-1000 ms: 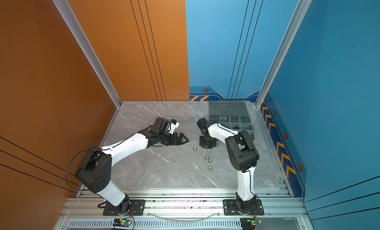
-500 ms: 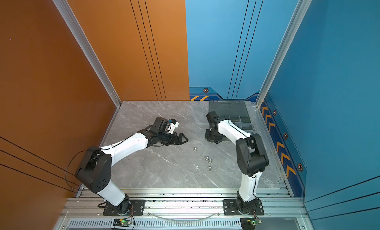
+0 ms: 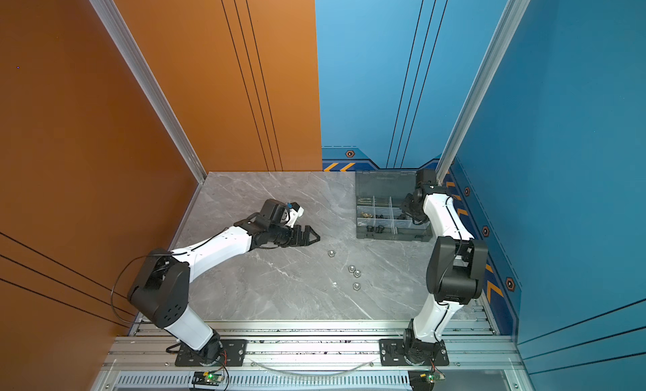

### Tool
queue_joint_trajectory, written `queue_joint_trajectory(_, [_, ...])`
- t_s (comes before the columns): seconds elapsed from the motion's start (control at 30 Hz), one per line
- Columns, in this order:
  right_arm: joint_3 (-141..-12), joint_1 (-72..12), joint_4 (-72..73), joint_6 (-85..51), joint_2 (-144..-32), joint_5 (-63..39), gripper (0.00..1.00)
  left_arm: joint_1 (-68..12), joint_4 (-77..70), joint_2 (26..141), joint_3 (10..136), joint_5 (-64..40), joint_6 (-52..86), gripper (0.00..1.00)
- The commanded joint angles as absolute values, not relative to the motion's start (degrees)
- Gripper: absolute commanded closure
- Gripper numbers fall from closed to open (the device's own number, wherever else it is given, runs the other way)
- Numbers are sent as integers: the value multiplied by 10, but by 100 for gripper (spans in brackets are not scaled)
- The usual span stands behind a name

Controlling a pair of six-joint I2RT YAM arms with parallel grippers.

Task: Sort the screws and nuts into containers
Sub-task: Place the nut into the container.

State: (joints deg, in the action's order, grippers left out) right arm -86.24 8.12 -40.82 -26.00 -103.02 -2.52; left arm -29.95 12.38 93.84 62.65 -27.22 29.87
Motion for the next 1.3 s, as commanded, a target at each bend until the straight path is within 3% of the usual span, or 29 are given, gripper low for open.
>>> queue_joint_trajectory(0.0, [-901,97,-387,-273,-1063,2,100,-294,123,921,619,-271,296,2])
queue_joint_trajectory(0.53, [-971,123,-399,-262,-1185,18,100,-287,126,922,620,-274,292,2])
queue_joint_trajectory(0.67, [-970,123,-400,-259,-1205,20,92,-287,127,924,621,-276,293,2])
queue_joint_trajectory(0.93, [-981,126,-411,-251,-1205,19,61,-287,127,923,622,-275,293,2])
queue_joint_trajectory(1.27, [-944,116,-431,-232,-1109,-25,54,-287,124,921,621,-276,294,2])
